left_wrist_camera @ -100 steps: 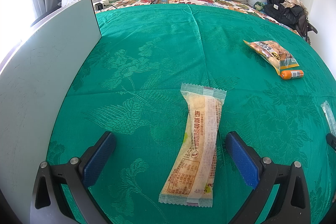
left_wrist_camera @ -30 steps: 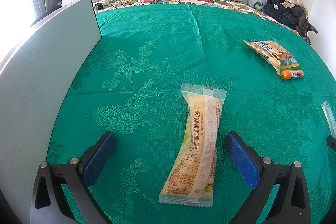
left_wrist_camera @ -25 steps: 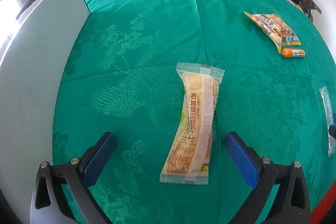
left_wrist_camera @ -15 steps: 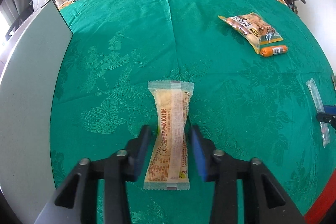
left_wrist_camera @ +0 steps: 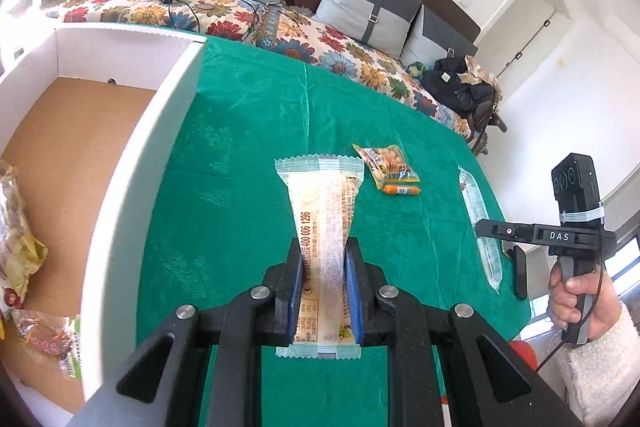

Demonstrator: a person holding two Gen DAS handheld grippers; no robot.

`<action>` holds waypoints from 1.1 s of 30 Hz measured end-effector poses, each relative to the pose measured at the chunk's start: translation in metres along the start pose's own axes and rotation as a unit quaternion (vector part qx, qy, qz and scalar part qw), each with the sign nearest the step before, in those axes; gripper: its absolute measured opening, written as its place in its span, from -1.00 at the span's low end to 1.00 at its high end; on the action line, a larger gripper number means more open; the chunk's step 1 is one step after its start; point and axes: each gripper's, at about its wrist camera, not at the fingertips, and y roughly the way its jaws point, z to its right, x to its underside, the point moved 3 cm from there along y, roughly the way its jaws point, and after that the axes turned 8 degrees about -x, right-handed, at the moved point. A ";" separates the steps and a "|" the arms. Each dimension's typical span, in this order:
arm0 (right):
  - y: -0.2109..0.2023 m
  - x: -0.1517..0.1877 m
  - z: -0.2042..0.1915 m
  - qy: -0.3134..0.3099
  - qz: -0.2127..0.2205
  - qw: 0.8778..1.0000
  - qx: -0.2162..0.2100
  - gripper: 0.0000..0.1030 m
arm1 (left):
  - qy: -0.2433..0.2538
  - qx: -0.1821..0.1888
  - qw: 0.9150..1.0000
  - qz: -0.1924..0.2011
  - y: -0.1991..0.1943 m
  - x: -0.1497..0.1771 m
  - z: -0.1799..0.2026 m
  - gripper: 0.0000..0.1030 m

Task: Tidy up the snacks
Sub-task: 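Carry the cream bar and tube pouch into the white box and release, then move the left tool to the peanut-and-egg bag on the bed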

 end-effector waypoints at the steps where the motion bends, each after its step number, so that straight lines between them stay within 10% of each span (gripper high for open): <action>1: 0.004 -0.009 -0.029 -0.012 0.002 1.000 -0.026 -0.63 | -0.008 -0.010 1.000 0.012 -0.018 -0.006 -0.014 -0.64; 10: 0.095 -0.043 -0.273 -0.108 -0.011 0.974 -0.200 -0.60 | -0.083 -0.185 0.978 0.045 -0.104 -0.011 -0.165 -0.57; 12: 0.115 -0.043 -0.298 -0.117 0.001 0.973 -0.200 -0.28 | -0.091 -0.240 0.966 0.026 -0.099 0.002 -0.189 0.21; 14: 0.125 -0.041 -0.307 -0.125 0.012 0.976 -0.177 0.41 | -0.110 -0.269 0.957 0.017 -0.091 0.020 -0.204 0.59; 15: 0.124 -0.040 -0.302 -0.130 0.024 0.978 -0.163 0.40 | -0.116 -0.271 0.955 0.017 -0.090 0.028 -0.207 0.59; 25: 0.105 -0.006 -0.055 -0.152 0.050 0.980 0.115 0.40 | -0.035 -0.185 0.981 0.037 -0.051 0.034 -0.097 0.63; 33: 0.026 0.062 0.147 -0.050 0.100 0.954 0.277 0.40 | 0.094 -0.097 0.991 -0.016 0.060 0.054 0.046 0.77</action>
